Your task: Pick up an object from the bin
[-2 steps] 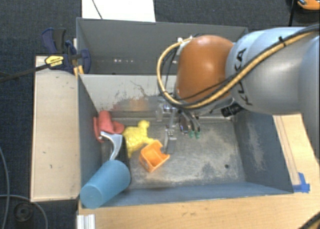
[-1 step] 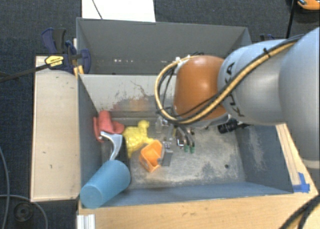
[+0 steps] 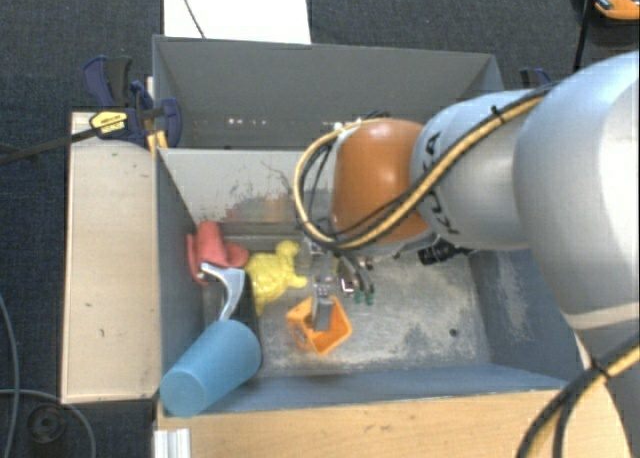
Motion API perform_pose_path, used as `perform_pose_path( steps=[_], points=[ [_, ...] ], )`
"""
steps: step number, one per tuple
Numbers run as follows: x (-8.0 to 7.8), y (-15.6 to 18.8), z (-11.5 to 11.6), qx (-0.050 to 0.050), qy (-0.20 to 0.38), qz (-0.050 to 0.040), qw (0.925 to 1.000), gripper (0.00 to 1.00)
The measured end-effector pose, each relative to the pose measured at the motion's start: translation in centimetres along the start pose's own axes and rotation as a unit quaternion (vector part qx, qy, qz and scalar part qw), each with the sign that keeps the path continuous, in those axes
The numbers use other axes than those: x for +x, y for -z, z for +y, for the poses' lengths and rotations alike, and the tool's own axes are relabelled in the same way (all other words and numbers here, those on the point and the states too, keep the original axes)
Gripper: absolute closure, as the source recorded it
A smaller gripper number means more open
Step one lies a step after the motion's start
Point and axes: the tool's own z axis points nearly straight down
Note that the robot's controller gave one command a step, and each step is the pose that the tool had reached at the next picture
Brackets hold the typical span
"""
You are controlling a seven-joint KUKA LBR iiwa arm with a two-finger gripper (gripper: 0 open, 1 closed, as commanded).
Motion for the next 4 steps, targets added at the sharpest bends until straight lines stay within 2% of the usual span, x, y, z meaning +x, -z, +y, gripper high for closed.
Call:
perform_pose_path(
  steps=[1,2,3,4],
  points=[
    [-0.4,-1.5,0.4,0.001,-0.071,0.0020,0.9975,0.00],
    [1.1,-1.8,-0.2,0.001,-0.157,0.0013,0.9876,0.00],
    [2.3,-2.1,-0.9,0.000,-0.136,0.0025,0.9907,1.00],
    [2.3,-2.1,-0.9,0.000,-0.136,0.0025,0.9907,1.00]
  ],
)
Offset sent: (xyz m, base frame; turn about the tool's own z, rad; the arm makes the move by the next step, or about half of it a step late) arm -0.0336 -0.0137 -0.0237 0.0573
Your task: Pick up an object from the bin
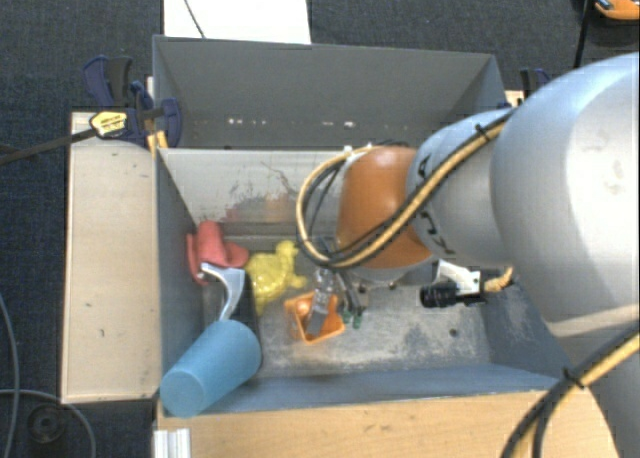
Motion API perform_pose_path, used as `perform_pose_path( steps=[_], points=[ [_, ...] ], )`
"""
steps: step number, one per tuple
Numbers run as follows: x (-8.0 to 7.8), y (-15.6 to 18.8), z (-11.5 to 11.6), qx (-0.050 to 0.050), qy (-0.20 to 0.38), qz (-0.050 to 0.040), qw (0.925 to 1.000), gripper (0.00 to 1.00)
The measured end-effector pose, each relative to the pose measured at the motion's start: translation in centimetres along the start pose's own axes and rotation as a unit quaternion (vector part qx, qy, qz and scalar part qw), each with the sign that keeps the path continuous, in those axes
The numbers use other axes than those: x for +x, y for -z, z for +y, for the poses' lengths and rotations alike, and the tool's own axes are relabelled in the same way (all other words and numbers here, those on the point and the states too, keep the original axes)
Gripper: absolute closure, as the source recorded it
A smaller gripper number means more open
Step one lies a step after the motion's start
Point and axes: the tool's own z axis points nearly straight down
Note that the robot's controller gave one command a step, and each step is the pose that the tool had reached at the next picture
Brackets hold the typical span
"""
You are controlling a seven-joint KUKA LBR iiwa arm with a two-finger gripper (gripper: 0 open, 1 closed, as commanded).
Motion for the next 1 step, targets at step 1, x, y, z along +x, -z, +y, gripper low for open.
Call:
perform_pose_path(
  steps=[1],
  points=[
    [1.24,11.60,-0.70,0.000,0.003,-0.0016,1.0000,1.00]
  ],
)
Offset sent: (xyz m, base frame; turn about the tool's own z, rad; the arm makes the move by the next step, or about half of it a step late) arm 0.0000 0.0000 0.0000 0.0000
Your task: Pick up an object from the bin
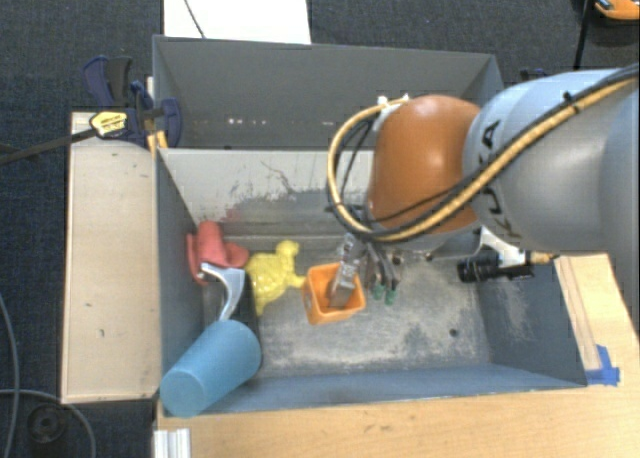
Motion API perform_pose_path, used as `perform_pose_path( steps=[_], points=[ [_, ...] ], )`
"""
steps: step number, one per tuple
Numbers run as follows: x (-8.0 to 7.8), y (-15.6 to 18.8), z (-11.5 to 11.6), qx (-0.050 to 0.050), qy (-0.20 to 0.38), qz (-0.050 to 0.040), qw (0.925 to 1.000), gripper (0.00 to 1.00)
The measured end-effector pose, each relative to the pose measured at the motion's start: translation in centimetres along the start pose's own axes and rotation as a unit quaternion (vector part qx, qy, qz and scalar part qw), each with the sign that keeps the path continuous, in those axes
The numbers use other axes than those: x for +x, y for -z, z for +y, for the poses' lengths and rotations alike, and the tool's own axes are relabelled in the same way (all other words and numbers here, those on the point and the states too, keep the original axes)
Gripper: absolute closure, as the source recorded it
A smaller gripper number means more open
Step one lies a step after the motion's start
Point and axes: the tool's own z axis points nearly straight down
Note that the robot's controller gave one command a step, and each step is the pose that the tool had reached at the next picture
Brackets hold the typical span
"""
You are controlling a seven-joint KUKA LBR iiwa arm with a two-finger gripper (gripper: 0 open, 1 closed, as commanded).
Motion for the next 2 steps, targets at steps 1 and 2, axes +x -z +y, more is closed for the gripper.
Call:
perform_pose_path(
  steps=[1,2],
  points=[
    [0.0,0.0,0.0,0.000,0.000,0.0001,1.0000,1.00],
    [-1.2,14.2,0.2,0.000,-0.008,-0.0011,1.0000,1.00]
  ],
)
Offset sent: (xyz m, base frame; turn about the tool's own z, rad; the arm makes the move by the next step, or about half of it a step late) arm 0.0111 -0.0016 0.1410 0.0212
